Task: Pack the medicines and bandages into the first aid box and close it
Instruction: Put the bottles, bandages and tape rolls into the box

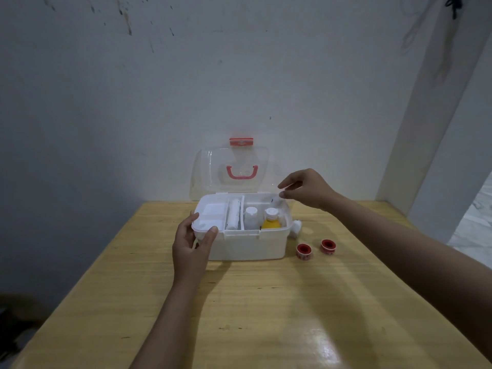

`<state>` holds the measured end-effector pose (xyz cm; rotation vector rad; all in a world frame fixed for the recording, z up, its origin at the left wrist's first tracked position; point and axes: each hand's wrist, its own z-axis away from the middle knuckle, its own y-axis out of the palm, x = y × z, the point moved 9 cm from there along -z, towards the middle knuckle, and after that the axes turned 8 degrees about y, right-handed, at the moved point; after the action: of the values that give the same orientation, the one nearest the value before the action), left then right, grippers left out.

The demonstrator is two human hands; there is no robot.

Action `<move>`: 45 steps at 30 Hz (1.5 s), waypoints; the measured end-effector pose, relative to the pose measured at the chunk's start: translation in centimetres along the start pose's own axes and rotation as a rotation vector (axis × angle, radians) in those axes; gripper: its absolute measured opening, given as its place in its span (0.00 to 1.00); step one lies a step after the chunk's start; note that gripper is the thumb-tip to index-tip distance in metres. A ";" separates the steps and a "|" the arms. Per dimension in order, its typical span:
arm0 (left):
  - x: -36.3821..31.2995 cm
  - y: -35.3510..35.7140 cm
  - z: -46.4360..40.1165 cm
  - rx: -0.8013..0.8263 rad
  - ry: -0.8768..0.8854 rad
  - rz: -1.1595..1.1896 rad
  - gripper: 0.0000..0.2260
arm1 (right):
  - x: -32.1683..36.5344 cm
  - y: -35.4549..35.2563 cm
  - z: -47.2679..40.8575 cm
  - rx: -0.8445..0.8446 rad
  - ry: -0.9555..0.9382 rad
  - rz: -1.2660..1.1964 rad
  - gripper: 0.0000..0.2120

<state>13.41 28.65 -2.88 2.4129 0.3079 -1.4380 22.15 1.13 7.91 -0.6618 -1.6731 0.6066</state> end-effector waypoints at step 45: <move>0.2 -0.1 0.0 -0.011 -0.016 0.030 0.20 | -6.5 1.7 9.9 0.090 0.059 0.215 0.13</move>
<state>13.48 28.72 -3.09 2.3855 0.2738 -1.4382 13.70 -2.72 0.37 -0.7926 -1.5216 0.8026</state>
